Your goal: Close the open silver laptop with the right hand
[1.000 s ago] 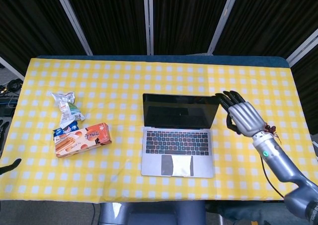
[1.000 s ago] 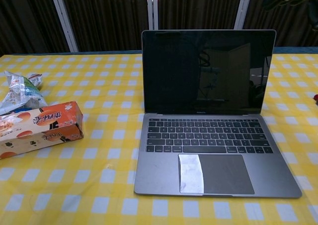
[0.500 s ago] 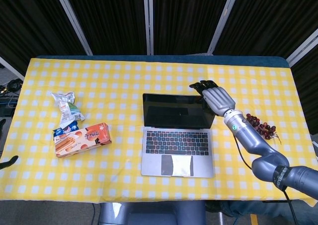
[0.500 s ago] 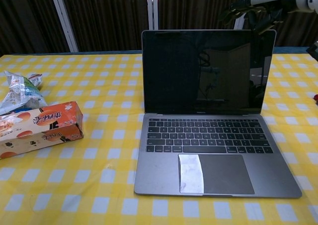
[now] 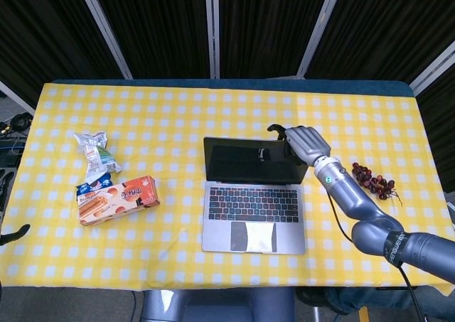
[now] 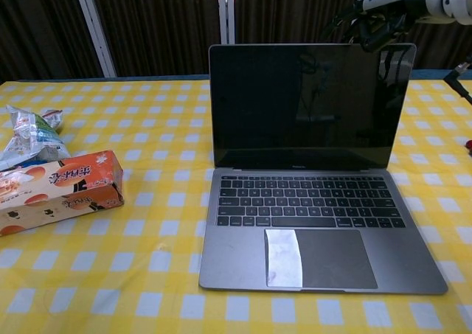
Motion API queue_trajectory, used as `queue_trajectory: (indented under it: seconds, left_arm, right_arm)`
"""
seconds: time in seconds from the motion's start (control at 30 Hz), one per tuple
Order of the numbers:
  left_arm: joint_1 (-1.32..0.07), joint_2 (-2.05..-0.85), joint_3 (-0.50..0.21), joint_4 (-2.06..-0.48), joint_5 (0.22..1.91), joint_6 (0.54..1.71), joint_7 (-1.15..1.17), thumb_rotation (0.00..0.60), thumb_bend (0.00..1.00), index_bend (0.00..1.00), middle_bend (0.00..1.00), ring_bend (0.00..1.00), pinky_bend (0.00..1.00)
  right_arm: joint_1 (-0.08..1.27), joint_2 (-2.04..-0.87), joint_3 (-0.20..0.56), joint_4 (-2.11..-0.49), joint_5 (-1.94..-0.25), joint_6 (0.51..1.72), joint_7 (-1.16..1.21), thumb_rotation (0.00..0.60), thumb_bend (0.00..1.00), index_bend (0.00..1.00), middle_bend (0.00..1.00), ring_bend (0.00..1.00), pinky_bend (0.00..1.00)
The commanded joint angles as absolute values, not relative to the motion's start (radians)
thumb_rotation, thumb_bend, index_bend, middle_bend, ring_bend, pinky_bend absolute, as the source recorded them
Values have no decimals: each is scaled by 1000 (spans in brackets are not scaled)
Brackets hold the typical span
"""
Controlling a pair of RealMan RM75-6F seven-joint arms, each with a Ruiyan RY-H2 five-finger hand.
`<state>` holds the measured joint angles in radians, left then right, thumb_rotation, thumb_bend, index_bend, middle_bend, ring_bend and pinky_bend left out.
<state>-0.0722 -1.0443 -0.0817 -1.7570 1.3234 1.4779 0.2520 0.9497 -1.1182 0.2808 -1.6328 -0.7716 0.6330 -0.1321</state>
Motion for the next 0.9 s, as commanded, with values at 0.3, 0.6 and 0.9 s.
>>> queue_trajectory:
  seconds: [0.3, 0.6, 0.9]
  left_arm:
    - [-75, -1055, -68, -1764, 1345, 1477, 275, 600, 0, 0, 0, 0, 0]
    - [-78, -1064, -66, -1766, 1343, 1472, 286, 600, 0, 0, 0, 0, 0]
    - [-79, -1073, -61, -1766, 1350, 1473, 302, 600, 0, 0, 0, 0, 0]
  right_arm:
    - [892, -1023, 263, -1773, -903, 638, -70, 600, 1000, 222, 448, 367, 271]
    - [808, -962, 220, -1892, -1155, 651, 0, 600, 1000, 223, 430, 366, 271]
    - [761, -937, 155, -1966, -1366, 671, 30, 600, 1000, 222, 422, 362, 271]
